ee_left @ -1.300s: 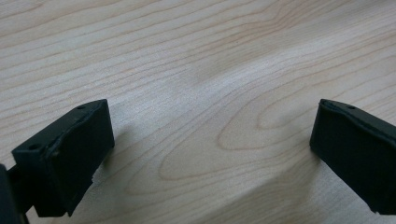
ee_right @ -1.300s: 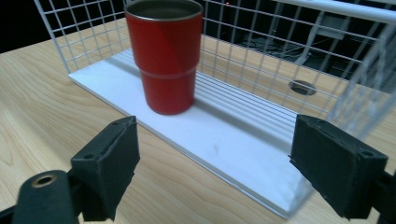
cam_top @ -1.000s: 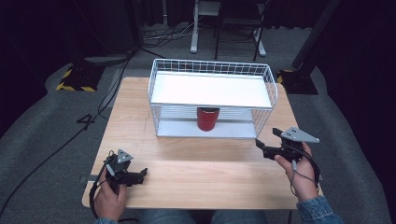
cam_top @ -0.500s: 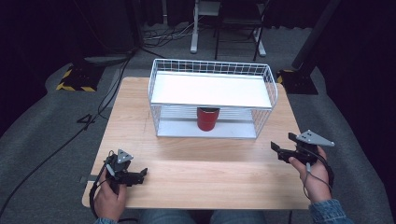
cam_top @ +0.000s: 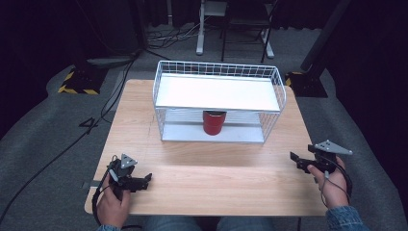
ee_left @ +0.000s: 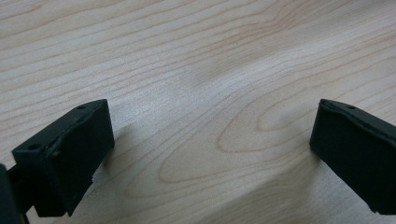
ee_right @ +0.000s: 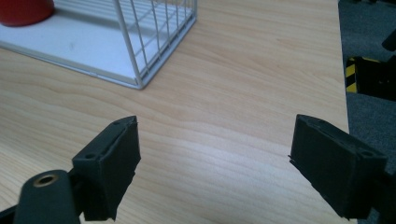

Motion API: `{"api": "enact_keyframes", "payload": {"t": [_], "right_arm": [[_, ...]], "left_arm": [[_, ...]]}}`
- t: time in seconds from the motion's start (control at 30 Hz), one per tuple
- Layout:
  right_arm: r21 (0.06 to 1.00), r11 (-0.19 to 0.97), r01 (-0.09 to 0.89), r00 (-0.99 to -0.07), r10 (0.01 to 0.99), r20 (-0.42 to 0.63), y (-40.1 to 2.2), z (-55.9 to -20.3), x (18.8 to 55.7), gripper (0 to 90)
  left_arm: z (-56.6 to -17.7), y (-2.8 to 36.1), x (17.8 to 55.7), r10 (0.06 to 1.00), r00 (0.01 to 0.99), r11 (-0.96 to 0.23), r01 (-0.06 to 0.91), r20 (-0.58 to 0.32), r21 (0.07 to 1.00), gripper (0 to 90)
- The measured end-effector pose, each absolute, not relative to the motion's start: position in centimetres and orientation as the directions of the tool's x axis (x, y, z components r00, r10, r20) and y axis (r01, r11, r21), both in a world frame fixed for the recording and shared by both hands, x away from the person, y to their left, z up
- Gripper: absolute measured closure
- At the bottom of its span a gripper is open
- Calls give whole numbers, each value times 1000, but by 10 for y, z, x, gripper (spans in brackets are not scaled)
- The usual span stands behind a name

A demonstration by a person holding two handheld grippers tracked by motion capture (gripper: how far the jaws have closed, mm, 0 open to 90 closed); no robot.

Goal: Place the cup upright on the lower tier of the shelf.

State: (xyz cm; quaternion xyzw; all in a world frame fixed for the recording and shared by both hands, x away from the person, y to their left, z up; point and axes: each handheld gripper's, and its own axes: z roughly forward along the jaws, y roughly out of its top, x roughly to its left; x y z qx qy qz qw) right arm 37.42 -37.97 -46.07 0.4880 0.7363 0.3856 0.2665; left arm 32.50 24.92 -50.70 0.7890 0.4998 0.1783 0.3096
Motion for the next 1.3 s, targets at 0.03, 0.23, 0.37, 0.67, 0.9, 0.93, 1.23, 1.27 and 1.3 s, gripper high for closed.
{"api": "enact_keyframes", "payload": {"t": [0.03,0.23,0.37,0.67,0.9,0.93,1.23,1.27,1.3], "right_arm": [[824,224,520,-380,925,-12,-382,-463,374,162],[803,231,549,-382,924,-5,-389,-476,374,161],[795,236,559,-386,923,-3,-391,-482,374,161],[766,269,584,-417,909,-2,-386,-491,374,160],[733,310,605,-449,894,-8,-381,-499,374,160],[727,312,611,-447,894,-7,-380,-504,374,141],[734,300,609,-434,901,-8,-378,-505,372,139],[734,299,609,-432,902,-8,-378,-505,371,139],[734,299,609,-432,902,-8,-378,-505,371,139]], "left_arm": [[-507,249,325,899,437,-309,678,-28,666,0],[-507,249,325,899,437,-310,678,-27,666,0],[-507,249,325,899,437,-310,678,-28,666,0],[-507,249,325,899,437,-309,678,-28,667,0],[-507,249,325,899,437,-309,678,-28,666,0],[-507,249,325,899,437,-309,678,-28,667,0],[-507,249,325,899,438,-310,678,-28,666,1],[-507,249,325,899,437,-309,678,-28,667,0],[-507,249,325,899,437,-309,678,-28,667,0]]}}
